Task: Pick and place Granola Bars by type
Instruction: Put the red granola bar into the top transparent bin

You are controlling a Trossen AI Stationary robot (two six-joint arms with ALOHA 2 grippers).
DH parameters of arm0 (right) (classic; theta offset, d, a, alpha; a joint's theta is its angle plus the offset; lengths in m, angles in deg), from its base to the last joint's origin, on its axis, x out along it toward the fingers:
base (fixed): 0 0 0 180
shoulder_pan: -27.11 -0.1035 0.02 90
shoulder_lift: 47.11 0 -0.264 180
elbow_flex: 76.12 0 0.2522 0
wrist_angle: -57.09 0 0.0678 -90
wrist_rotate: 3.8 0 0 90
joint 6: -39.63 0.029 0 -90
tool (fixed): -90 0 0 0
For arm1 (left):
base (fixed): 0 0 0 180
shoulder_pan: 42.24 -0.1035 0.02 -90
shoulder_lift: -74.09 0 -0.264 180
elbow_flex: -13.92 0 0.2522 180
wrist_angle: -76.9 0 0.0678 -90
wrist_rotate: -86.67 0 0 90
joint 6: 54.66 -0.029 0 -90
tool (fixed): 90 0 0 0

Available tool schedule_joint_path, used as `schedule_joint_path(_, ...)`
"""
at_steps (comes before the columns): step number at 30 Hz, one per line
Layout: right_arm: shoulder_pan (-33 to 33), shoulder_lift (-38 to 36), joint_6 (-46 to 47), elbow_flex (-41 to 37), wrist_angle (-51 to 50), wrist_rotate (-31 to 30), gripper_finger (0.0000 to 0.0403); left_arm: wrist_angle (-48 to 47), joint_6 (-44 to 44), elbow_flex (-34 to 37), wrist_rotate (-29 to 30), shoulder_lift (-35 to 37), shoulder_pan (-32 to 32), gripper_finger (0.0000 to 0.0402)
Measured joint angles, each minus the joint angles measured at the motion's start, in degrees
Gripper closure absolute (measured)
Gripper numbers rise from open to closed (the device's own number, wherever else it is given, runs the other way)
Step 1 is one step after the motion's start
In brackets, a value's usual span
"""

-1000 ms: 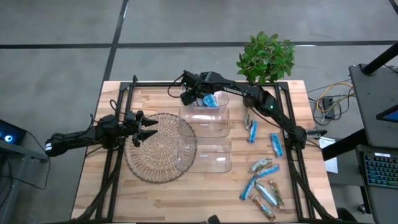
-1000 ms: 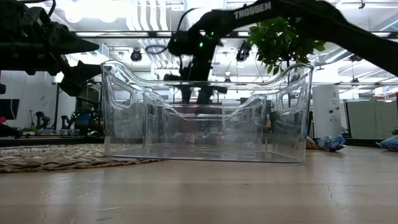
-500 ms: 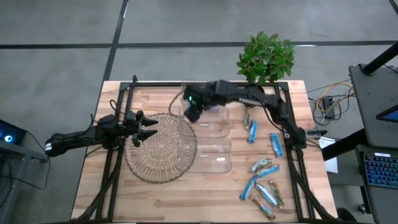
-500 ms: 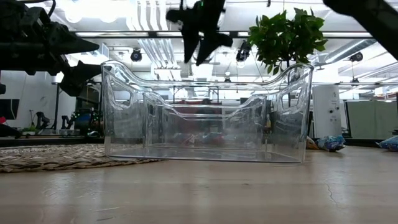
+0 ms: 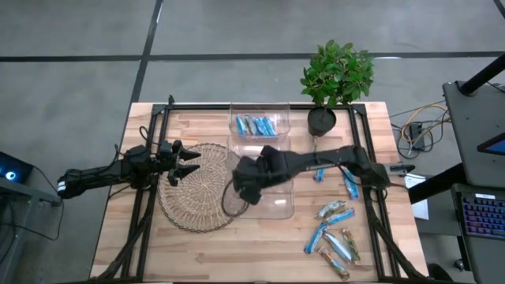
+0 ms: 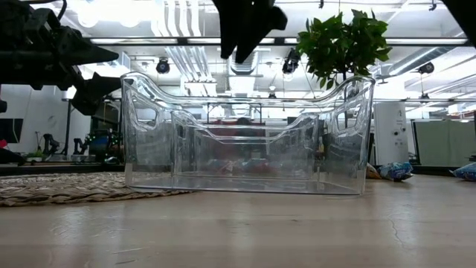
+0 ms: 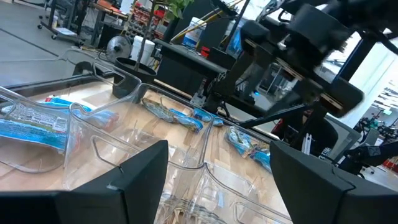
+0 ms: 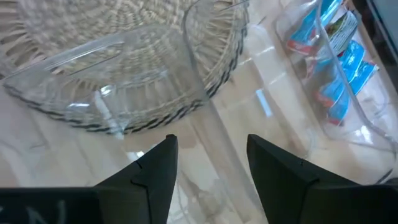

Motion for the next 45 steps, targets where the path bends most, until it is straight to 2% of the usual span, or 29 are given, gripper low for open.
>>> schedule_joint_path(7, -5.33, -1.77, 3.34, -2.14, 0.36, -3.59, 0.0219, 0.0, -0.01, 0.02, 0.0, 0.0, 0.02, 0.014)
schedule_joint_path(10, -7.14, -4.16, 4.33, -7.0, 0.4, -3.59, 0.022, 0.0, -0.01, 0.02, 0.0, 0.0, 0.0, 0.014)
schedule_joint_path(14, -9.12, -10.83, 4.54, -17.89, 0.94, -3.44, 0.0218, 0.0, -0.01, 0.0, 0.02, -0.01, 0.0, 0.014)
schedule_joint_path(24, -14.24, -29.23, 4.42, -46.95, 1.92, 6.97, 0.0212, 0.0, -0.01, 0.02, 0.0, 0.0, 0.0, 0.014)
schedule_joint_path(29, -17.62, -37.19, 7.64, -58.45, 2.09, 8.73, 0.0205, 0.0, -0.01, 0.02, 0.01, 0.0, 0.01, 0.014)
schedule_joint_path(33, -20.18, -41.9, 8.78, -65.4, 3.14, 12.17, 0.0199, 0.0, -0.01, 0.0, 0.0, 0.0, 0.0, 0.014)
schedule_joint_path(40, -24.57, -46.53, 4.56, -74.32, 11.46, 21.03, 0.0183, 0.0, -0.01, 0.0, 0.0, 0.0, 0.0, 0.014)
schedule_joint_path(45, -25.76, -48.15, 4.5, -78.04, 13.11, 21.98, 0.0174, 0.0, -0.01, 0.02, 0.02, 0.0, 0.02, 0.014)
